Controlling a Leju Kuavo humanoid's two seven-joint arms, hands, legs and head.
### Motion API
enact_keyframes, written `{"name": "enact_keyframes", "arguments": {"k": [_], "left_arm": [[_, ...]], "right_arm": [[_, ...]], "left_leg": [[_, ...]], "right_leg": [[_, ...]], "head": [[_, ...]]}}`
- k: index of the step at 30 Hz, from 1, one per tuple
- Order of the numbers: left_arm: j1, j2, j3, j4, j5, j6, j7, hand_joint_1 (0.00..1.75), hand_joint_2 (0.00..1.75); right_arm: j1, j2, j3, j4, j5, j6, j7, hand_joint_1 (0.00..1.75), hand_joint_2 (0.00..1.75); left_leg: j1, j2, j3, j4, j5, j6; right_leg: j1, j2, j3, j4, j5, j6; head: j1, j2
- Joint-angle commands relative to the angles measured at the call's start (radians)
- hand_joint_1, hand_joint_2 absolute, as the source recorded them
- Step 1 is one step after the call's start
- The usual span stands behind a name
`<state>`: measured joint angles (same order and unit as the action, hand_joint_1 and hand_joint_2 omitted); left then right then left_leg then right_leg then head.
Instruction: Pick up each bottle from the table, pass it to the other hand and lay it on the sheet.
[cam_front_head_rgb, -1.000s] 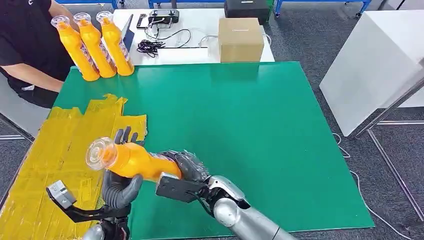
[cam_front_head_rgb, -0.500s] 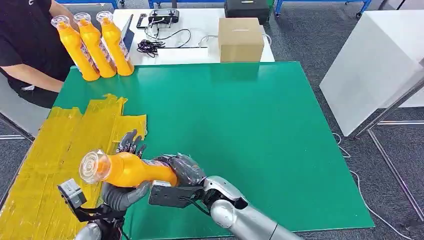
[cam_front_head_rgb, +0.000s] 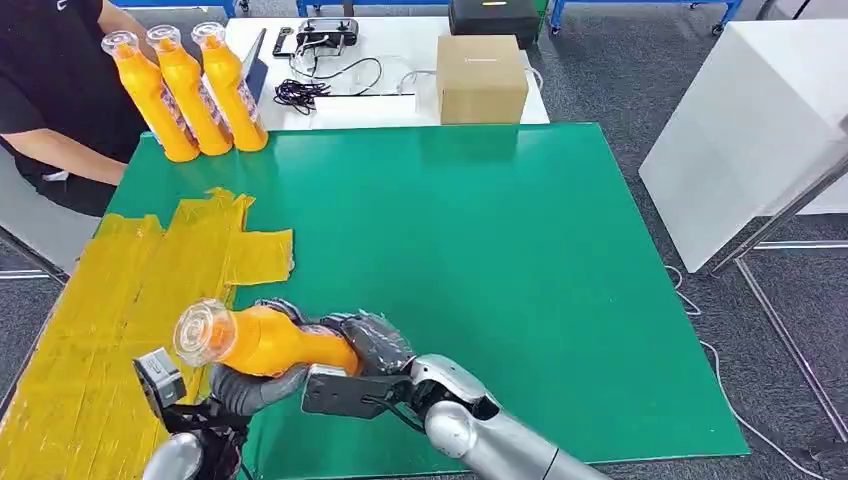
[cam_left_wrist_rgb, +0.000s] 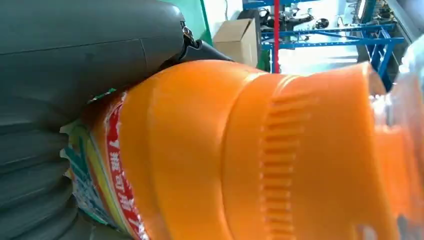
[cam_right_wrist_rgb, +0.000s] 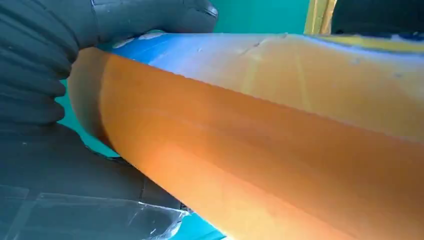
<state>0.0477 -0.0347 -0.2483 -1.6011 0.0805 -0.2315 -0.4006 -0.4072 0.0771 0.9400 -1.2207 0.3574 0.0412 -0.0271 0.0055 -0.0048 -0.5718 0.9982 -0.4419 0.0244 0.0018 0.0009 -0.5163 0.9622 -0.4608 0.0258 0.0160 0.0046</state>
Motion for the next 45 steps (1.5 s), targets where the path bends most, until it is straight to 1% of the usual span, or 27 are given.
{"name": "enact_keyframes", "arguments": {"k": [1,2,3,5,12,16,19,21,24,25,26,28,30,31,33,34,39,40,43,45], "left_arm": [[-0.028,0.006,-0.029,0.086,0.031,-0.029,0.007,1.75,1.75],[-0.026,0.005,-0.021,0.083,0.038,-0.027,0.006,1.75,1.75],[-0.024,0.005,-0.014,0.080,0.041,-0.024,0.005,1.75,1.75],[-0.019,0.008,0.012,0.070,0.050,-0.016,0.006,1.75,1.75],[-0.019,0.009,0.018,0.069,0.050,-0.016,0.007,1.75,1.75],[-0.010,0.011,0.051,0.064,0.053,-0.011,0.009,1.75,1.75],[-0.008,0.009,0.076,0.055,0.009,0.043,0.006,1.75,1.75],[-0.015,0.016,0.091,0.044,-0.089,0.133,-0.003,1.75,1.75],[-0.047,0.025,0.103,0.030,-0.403,0.417,-0.014,1.75,1.75],[-0.060,0.035,0.102,0.024,-0.528,0.519,0.001,1.75,1.75],[-0.066,0.041,0.100,0.023,-0.608,0.582,0.016,1.75,1.75],[-0.071,0.059,0.103,0.020,-0.921,0.777,0.092,1.75,1.75],[-0.065,0.076,0.093,0.020,-1.043,0.823,0.143,1.75,1.75],[-0.063,0.080,0.096,0.038,-1.165,0.856,0.191,1.75,1.75],[-0.063,0.084,0.085,0.049,-1.173,0.860,0.201,1.75,1.75],[-0.069,0.093,0.078,0.079,-1.257,0.880,0.245,1.75,1.75],[-0.073,0.096,0.072,0.094,-1.276,0.881,0.255,1.75,1.75],[-0.081,0.104,0.065,0.120,-1.339,0.851,0.303,1.75,1.75],[-0.124,0.132,0.023,0.242,-1.430,0.779,0.362,1.75,1.75],[-0.162,0.144,-0.008,0.341,-1.401,0.722,0.354,1.75,1.75]], "right_arm": [[-0.033,-0.006,0.076,0.037,0.011,0.014,-0.019,1.33,1.75],[-0.024,-0.008,0.067,0.032,0.013,0.001,-0.029,0.00,1.75],[-0.017,-0.011,0.059,0.026,0.011,-0.003,-0.030,0.00,0.00],[0.001,-0.018,0.033,0.013,0.000,-0.008,-0.028,0.00,0.00],[0.003,-0.020,0.029,0.009,0.000,-0.008,-0.029,0.00,0.00],[0.011,-0.024,0.011,0.004,0.000,-0.007,-0.030,0.00,0.00],[0.020,-0.033,0.002,-0.022,0.000,-0.011,-0.034,0.00,0.00],[0.028,-0.042,-0.006,-0.046,-0.003,-0.016,-0.032,0.00,0.00],[0.048,-0.062,-0.022,-0.074,-0.003,-0.033,-0.023,0.00,0.00],[0.058,-0.072,-0.030,-0.087,-0.003,-0.040,-0.024,0.00,0.00],[0.062,-0.077,-0.033,-0.090,-0.003,-0.043,-0.025,0.00,0.00],[0.073,-0.091,-0.044,-0.111,-0.002,-0.052,-0.033,0.00,0.00],[0.078,-0.098,-0.049,-0.126,-0.003,-0.054,-0.035,0.00,0.00],[0.081,-0.103,-0.052,-0.138,-0.003,-0.054,-0.034,0.00,0.00],[0.082,-0.106,-0.053,-0.142,-0.003,-0.054,-0.034,0.00,0.00],[0.082,-0.107,-0.052,-0.147,-0.003,-0.053,-0.034,0.00,0.00],[0.083,-0.107,-0.052,-0.149,-0.003,-0.053,-0.034,0.00,0.00],[0.084,-0.107,-0.052,-0.149,-0.003,-0.053,-0.034,0.00,0.00],[0.085,-0.109,-0.048,-0.160,0.000,-0.048,-0.033,0.00,0.00],[0.083,-0.107,-0.046,-0.165,0.001,-0.039,-0.030,0.00,0.00]], "left_leg": [[0.000,0.000,0.003,-0.001,0.000,-0.001],[0.000,0.000,0.003,-0.002,0.000,-0.001],[0.000,0.001,0.004,-0.002,0.000,-0.001],[0.000,0.000,0.003,-0.002,0.000,0.000],[0.000,0.000,0.002,-0.001,0.000,-0.001],[0.000,0.000,0.002,-0.001,0.000,-0.001],[0.000,0.000,0.003,-0.001,0.000,-0.001],[0.000,0.000,0.002,-0.001,0.000,-0.001],[0.000,-0.001,0.001,0.000,0.000,-0.001],[0.001,-0.002,0.001,0.000,0.000,-0.001],[0.000,-0.003,0.000,0.000,0.000,0.000],[0.001,-0.002,0.000,0.000,0.001,0.000],[0.000,-0.002,0.001,0.000,0.000,0.000],[0.000,-0.001,0.001,-0.001,0.001,-0.001],[0.000,0.000,0.003,-0.001,0.000,-0.001],[0.000,-0.001,0.002,-0.001,0.000,-0.001],[0.000,-0.001,0.001,-0.001,0.001,-0.001],[0.000,-0.001,0.002,-0.001,0.001,-0.001],[0.000,-0.002,0.003,-0.002,0.001,-0.001],[-0.001,-0.002,0.002,-0.002,0.002,-0.001]], "right_leg": [[0.000,0.000,0.003,-0.001,0.000,0.000],[0.000,0.000,0.003,-0.002,0.000,0.001],[0.000,0.000,0.004,-0.002,0.000,0.001],[0.000,0.000,0.003,-0.002,0.000,0.001],[0.000,-0.001,0.003,-0.001,0.000,0.000],[0.000,-0.001,0.003,-0.001,0.000,0.000],[0.000,0.000,0.003,-0.002,0.000,0.000],[0.000,-0.001,0.002,-0.001,-0.001,0.000],[0.000,-0.002,0.002,0.000,-0.001,0.000],[0.000,-0.002,0.002,-0.001,-0.001,0.000],[0.000,-0.003,0.001,0.000,0.000,0.000],[0.000,-0.002,0.001,-0.001,0.000,0.000],[0.000,-0.002,0.001,-0.001,0.000,0.000],[0.000,-0.002,0.002,-0.001,0.000,0.001],[0.000,-0.001,0.004,-0.002,-0.001,0.001],[0.000,-0.002,0.003,-0.001,-0.001,0.001],[0.000,-0.001,0.001,-0.001,0.000,0.000],[0.000,-0.001,0.003,-0.001,0.000,0.000],[0.000,-0.003,0.003,-0.001,0.000,0.000],[-0.001,-0.003,0.002,-0.001,0.000,0.000]], "head": [[0.000,0.000],[0.000,0.000],[0.000,0.000],[0.000,0.000],[0.000,0.000],[0.000,0.000],[0.000,0.000],[0.000,0.000],[0.000,0.000],[0.000,0.000],[0.000,0.000],[0.000,0.000],[0.000,0.000],[0.000,0.000],[0.000,0.000],[0.000,0.000],[0.000,0.000],[0.000,0.000],[0.000,0.000],[0.000,0.000]]}}
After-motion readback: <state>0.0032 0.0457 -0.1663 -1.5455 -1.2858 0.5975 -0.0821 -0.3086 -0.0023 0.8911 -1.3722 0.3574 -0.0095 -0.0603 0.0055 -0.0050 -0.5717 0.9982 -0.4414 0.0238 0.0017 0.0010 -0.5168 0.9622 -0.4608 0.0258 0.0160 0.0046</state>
